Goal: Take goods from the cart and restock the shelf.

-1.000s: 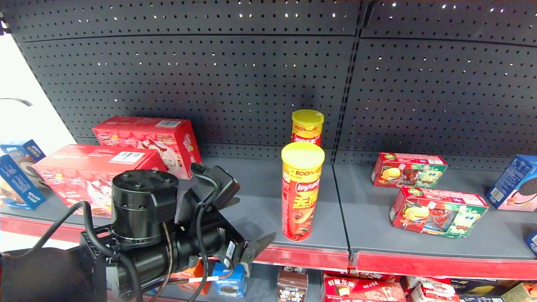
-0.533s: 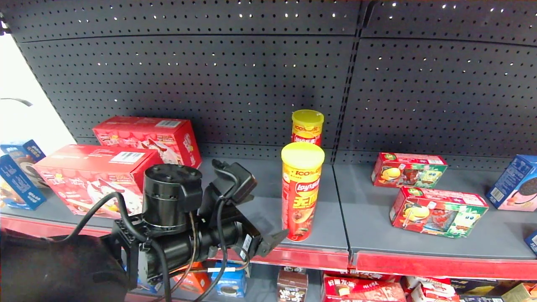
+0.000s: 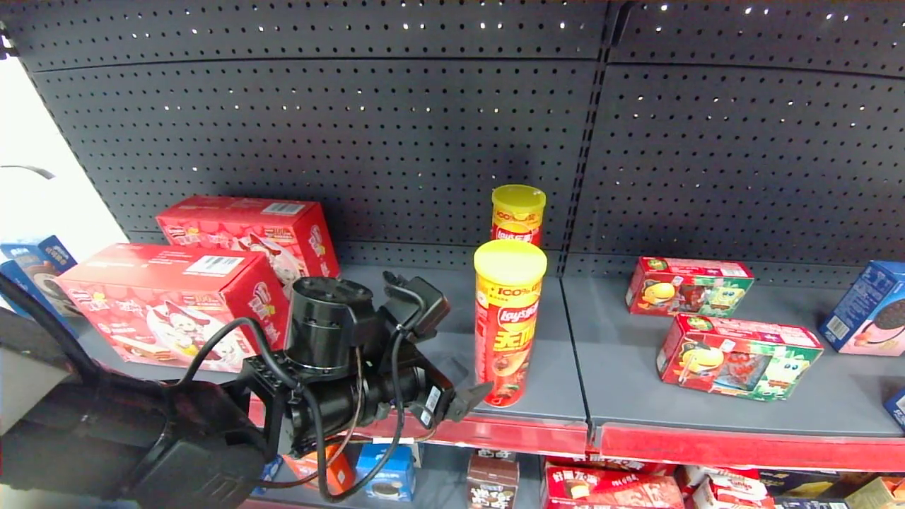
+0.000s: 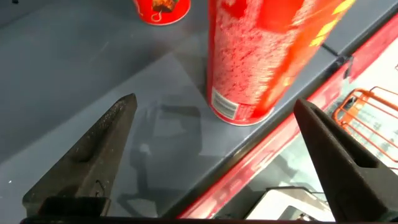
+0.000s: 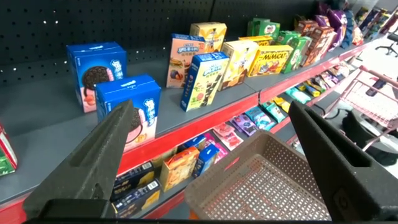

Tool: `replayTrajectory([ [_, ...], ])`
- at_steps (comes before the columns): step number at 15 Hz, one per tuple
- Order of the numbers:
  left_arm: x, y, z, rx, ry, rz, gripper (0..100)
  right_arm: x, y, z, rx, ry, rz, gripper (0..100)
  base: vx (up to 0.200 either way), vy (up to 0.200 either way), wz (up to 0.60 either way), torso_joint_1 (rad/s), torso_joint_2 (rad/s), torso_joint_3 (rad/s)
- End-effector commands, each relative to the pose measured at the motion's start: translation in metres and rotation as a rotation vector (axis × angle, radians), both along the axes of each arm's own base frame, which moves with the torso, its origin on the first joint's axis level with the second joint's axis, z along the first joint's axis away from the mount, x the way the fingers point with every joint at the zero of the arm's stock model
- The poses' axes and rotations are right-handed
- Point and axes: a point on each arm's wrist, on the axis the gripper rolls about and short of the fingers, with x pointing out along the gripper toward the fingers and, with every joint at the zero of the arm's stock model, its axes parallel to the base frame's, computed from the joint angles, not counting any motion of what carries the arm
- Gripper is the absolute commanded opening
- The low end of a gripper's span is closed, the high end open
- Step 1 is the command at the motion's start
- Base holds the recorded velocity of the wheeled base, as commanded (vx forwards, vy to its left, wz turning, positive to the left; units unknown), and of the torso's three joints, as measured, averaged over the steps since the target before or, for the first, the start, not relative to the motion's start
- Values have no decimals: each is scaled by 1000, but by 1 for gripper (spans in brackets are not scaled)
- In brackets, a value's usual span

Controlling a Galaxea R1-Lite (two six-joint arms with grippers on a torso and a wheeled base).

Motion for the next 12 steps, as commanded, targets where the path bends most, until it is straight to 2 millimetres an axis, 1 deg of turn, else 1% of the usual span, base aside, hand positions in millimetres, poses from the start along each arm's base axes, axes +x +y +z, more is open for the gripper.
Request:
replayTrajectory([
  [1, 5, 0, -5, 6, 9, 9, 100, 0, 0, -1, 0, 0, -3, 100, 0, 0, 0, 0, 0, 0],
  [6, 16, -4, -7, 4, 5, 22, 100, -3, -1, -4, 2, -6, -6, 100, 0, 0, 0, 0, 0, 0],
  [10, 19, -4, -10, 8, 10, 27, 100, -3, -1, -4, 1, -5, -6, 100, 0, 0, 0, 0, 0, 0],
  [12, 21, -1, -9, 8, 7, 37, 100, -3, -1, -4, 2, -6, -6, 100, 0, 0, 0, 0, 0, 0],
])
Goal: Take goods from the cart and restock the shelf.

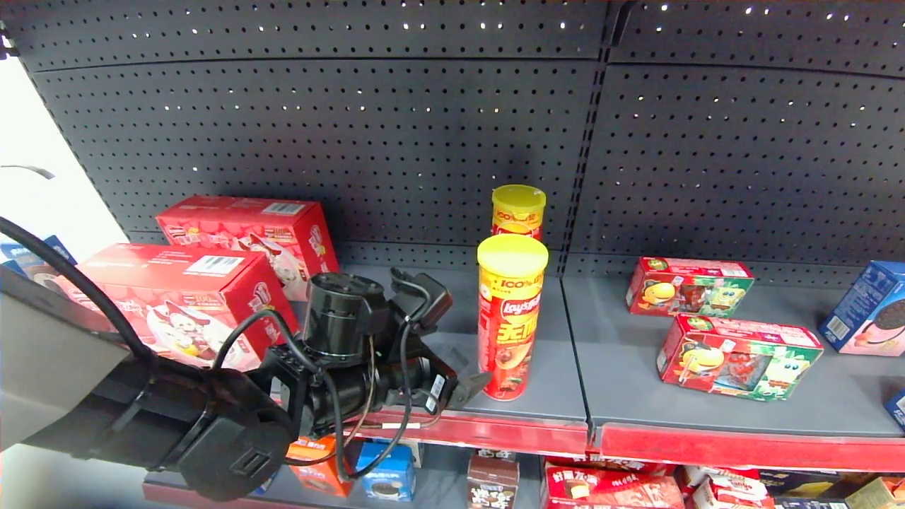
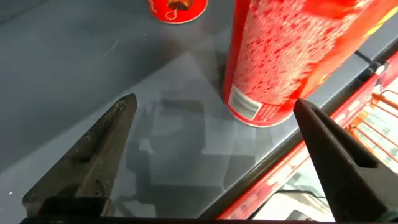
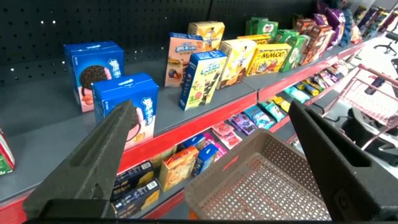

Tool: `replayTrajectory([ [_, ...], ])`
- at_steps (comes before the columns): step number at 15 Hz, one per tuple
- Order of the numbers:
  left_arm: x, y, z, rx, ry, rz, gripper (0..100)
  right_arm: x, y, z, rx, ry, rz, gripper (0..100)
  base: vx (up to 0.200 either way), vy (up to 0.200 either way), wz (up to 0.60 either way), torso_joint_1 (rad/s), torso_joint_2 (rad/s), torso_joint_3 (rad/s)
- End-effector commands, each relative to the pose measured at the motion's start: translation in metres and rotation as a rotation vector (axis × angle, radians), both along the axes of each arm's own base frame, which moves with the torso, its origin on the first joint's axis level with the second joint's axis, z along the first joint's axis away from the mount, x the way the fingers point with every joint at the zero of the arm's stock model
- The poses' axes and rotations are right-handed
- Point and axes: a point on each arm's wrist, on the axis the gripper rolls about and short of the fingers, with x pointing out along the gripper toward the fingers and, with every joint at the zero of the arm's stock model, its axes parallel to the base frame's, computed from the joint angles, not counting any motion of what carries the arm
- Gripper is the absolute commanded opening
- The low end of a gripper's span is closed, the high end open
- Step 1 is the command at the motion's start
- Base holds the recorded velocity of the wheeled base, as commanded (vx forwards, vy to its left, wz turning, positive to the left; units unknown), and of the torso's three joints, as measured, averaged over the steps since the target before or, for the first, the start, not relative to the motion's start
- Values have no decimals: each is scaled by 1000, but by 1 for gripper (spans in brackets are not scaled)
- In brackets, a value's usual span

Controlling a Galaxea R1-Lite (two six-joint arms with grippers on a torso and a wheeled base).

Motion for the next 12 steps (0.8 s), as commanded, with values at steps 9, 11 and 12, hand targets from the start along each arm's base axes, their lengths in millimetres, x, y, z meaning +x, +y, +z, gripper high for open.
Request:
replayTrajectory([
  [9, 15, 11, 3, -8, -14, 51, 100, 0, 0, 0, -1, 0, 2, 100, 0, 0, 0, 0, 0, 0],
  [11, 17, 10, 3, -11, -16, 52, 100, 0, 0, 0, -1, 0, 2, 100, 0, 0, 0, 0, 0, 0],
  [12, 18, 9, 2, -10, -15, 52, 100, 0, 0, 0, -1, 0, 3, 100, 0, 0, 0, 0, 0, 0],
])
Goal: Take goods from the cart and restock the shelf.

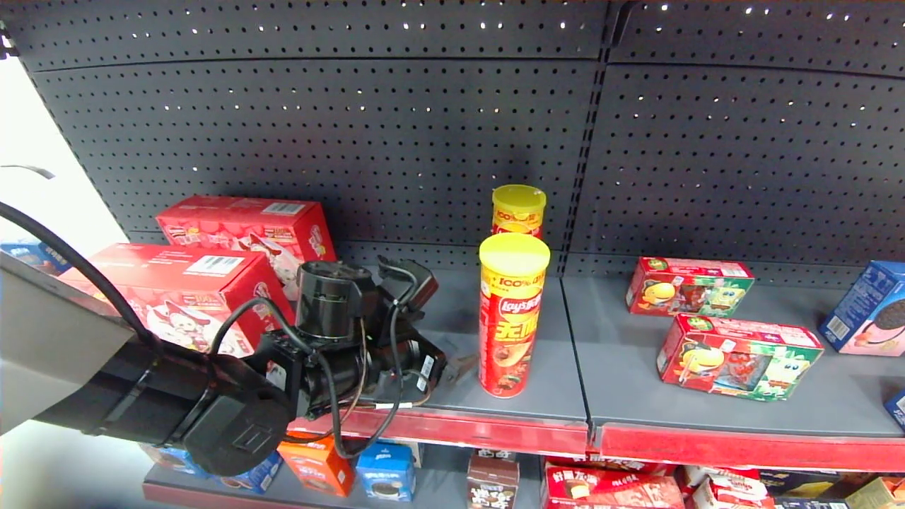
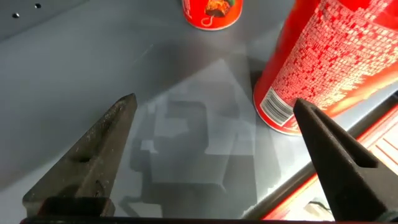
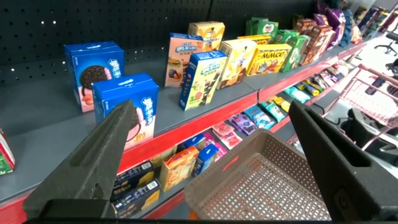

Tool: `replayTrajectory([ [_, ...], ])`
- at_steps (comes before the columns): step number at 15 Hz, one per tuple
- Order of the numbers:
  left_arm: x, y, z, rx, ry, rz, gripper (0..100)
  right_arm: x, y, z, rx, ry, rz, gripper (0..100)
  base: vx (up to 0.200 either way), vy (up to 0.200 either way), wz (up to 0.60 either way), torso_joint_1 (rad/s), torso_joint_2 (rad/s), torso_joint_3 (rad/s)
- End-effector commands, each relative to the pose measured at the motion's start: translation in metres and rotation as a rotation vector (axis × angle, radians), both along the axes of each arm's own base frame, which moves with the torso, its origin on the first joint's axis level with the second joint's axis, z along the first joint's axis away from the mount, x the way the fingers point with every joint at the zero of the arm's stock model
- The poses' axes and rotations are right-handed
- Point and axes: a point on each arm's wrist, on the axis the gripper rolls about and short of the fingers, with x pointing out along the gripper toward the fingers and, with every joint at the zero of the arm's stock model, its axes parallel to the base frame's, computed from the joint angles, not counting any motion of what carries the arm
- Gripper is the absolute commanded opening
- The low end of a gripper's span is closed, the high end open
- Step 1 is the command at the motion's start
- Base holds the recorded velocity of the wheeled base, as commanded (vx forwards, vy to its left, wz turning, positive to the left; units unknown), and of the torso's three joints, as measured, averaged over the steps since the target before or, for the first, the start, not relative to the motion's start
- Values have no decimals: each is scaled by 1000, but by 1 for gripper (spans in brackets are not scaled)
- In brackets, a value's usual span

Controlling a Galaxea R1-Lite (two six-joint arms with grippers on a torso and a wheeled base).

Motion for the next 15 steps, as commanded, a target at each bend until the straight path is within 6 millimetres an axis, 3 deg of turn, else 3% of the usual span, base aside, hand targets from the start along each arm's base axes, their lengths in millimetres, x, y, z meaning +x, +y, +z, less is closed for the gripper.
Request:
replayTrajectory([
  [1, 3, -2, -1, -1, -2, 1, 100, 0, 0, 0, -1, 1, 1, 100, 0, 0, 0, 0, 0, 0],
  [6, 11, -8, -5, 0, -2, -2, 100, 1, 0, 0, -2, 4, 4, 100, 0, 0, 0, 0, 0, 0],
  [15, 12, 4, -7, 8, 9, 28, 100, 1, 0, -2, -3, 10, 7, 100, 0, 0, 0, 0, 0, 0],
])
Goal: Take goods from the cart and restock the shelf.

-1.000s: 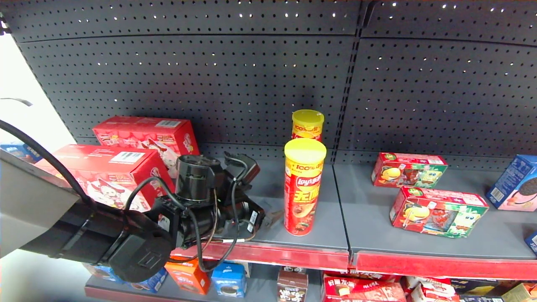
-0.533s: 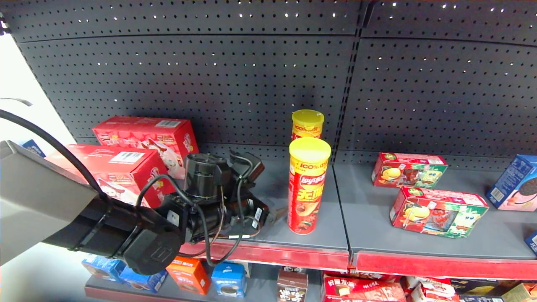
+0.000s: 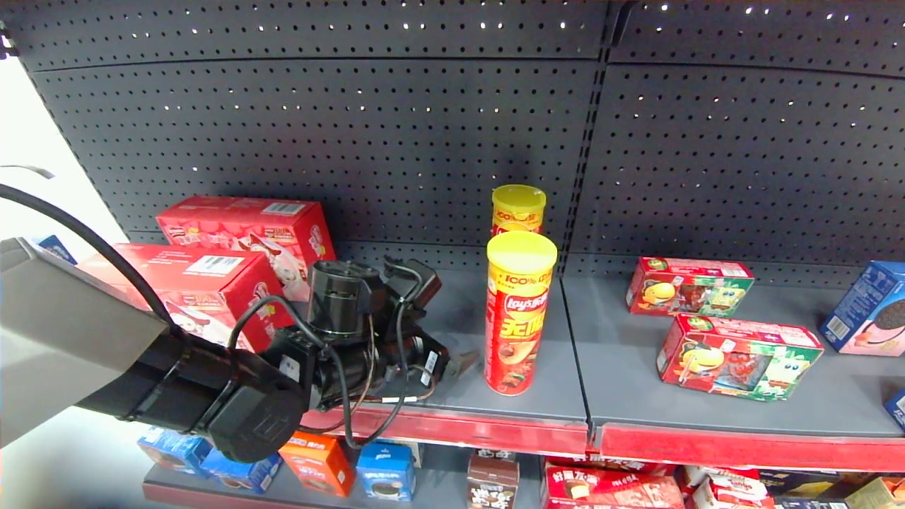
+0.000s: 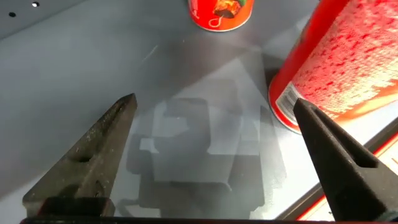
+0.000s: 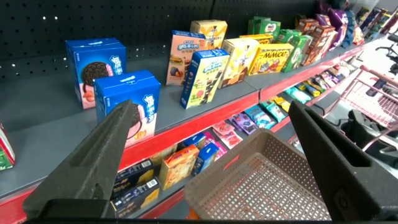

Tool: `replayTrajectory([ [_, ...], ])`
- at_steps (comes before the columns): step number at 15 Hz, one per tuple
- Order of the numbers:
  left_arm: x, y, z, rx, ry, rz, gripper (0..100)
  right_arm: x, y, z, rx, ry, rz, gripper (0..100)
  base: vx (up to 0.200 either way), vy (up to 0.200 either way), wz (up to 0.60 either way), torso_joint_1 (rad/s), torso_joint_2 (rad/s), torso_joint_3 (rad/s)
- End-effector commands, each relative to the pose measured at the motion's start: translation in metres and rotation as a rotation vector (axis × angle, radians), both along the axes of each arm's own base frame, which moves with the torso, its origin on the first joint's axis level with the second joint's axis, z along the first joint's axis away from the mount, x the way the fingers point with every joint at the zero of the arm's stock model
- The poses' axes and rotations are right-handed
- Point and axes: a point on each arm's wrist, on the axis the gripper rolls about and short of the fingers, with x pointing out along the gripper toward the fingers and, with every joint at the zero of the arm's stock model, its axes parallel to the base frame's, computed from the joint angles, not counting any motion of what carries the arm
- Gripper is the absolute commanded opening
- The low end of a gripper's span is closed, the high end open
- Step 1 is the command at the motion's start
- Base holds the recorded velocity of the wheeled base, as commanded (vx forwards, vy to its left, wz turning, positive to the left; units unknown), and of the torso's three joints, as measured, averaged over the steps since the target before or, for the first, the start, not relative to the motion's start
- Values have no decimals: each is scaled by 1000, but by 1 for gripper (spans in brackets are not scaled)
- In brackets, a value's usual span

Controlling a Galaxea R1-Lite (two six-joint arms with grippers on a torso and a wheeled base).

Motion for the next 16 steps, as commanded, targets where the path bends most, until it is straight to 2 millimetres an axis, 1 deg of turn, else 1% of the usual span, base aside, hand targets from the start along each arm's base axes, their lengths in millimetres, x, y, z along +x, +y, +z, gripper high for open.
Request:
replayTrajectory([
  [1, -2, 10, 0, 6, 7, 25, 100, -1, 0, 1, 2, -6, 0, 100, 0, 0, 0, 0, 0, 0],
  [3, -7, 17, 8, -2, -8, 40, 100, -1, 0, 2, 2, -8, 0, 100, 0, 0, 0, 0, 0, 0],
  [4, -7, 17, 8, -2, -8, 40, 100, -1, 0, 2, 2, -8, 0, 100, 0, 0, 0, 0, 0, 0],
  [5, -29, 42, 28, -20, -38, 79, 100, -1, -1, 3, 4, -14, 3, 100, 0, 0, 0, 0, 0, 0],
  [7, -55, 61, 53, -47, -109, 132, 100, -2, -1, 9, 7, -24, 9, 100, 0, 0, 0, 0, 0, 0],
  [8, -63, 65, 58, -52, -126, 150, 100, -2, -1, 10, 8, -27, 15, 100, 0, 0, 0, 0, 0, 0],
  [9, -89, 79, 68, -64, -166, 189, 100, -1, -2, 11, 9, -30, 33, 100, 0, 0, 0, 0, 0, 0],
  [10, -105, 90, 74, -74, -192, 218, 100, -1, -2, 11, 9, -30, 33, 100, 0, 0, 0, 0, 0, 0],
  [11, -105, 90, 74, -74, -192, 218, 100, -1, -2, 11, 9, -30, 33, 100, 0, 0, 0, 0, 0, 0],
  [12, -124, 112, 76, -79, -220, 280, 100, -1, -2, 11, 7, -26, 34, 100, 0, 0, 0, 0, 0, 0],
  [13, -149, 134, 73, -80, -239, 351, 100, -1, -2, 11, 5, -24, 36, 100, 0, 0, 0, 0, 0, 0],
  [14, -181, 156, 63, -69, -243, 441, 100, -1, -3, 12, -16, -5, 50, 100, 0, 0, 0, 0, 0, 0],
  [15, -193, 161, 60, -68, -244, 466, 100, -1, -3, 13, -22, 0, 58, 100, 0, 0, 0, 0, 0, 0],
  [16, -224, 171, 49, -64, -252, 514, 100, -1, -3, 14, -28, 3, 65, 100, 0, 0, 0, 0, 0, 0],
])
